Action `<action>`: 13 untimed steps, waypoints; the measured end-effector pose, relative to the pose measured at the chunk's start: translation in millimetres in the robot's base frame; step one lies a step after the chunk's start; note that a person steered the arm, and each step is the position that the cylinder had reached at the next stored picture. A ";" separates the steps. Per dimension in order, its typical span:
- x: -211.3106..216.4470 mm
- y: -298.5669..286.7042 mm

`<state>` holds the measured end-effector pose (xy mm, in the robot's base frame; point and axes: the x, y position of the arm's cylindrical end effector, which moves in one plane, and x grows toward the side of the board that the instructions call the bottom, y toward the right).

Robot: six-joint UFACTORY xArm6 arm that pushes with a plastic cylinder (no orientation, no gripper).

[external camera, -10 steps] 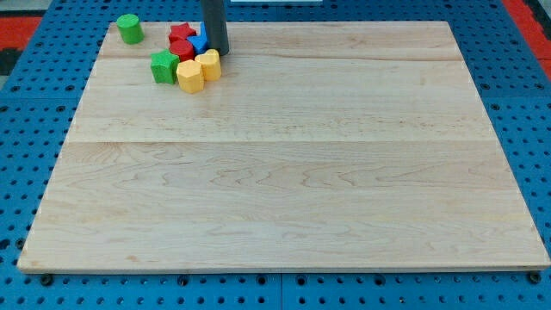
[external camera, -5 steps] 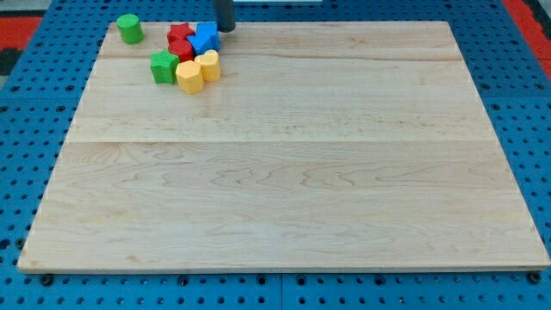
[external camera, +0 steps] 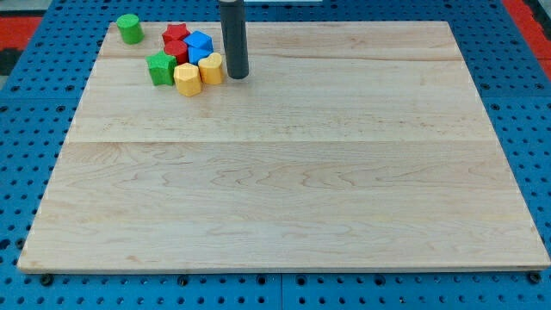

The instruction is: Push the group of blocks towards the top left side of the board

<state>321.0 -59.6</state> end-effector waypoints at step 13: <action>-50.4 -30.8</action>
<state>270.6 -90.4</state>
